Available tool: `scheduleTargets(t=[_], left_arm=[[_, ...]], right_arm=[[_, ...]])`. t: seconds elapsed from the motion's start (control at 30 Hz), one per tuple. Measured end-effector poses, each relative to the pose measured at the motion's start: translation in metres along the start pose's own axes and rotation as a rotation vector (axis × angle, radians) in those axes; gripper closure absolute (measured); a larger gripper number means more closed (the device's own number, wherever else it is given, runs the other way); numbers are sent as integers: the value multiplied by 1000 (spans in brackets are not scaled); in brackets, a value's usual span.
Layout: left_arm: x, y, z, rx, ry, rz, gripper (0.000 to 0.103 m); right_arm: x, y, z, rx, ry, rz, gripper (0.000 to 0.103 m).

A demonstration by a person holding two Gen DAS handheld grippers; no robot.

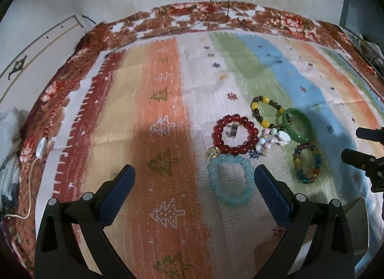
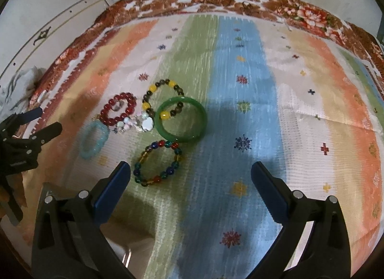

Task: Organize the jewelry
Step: 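Grasp the light blue bead bracelet with the left tool while the right tool grasps the multicolour bead bracelet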

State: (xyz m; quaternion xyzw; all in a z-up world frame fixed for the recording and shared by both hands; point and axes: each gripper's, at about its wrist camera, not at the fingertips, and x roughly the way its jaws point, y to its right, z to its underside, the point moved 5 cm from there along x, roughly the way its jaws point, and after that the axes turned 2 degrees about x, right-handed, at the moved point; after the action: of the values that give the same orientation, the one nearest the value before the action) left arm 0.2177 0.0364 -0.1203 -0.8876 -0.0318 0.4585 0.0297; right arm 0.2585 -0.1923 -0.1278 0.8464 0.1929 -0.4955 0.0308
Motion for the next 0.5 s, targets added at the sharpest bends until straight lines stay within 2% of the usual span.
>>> scheduleTargets(t=[0.5], left_arm=[[64, -9, 14, 16, -225, 28, 7]], right_arm=[[48, 8, -4, -9, -118, 89, 5]])
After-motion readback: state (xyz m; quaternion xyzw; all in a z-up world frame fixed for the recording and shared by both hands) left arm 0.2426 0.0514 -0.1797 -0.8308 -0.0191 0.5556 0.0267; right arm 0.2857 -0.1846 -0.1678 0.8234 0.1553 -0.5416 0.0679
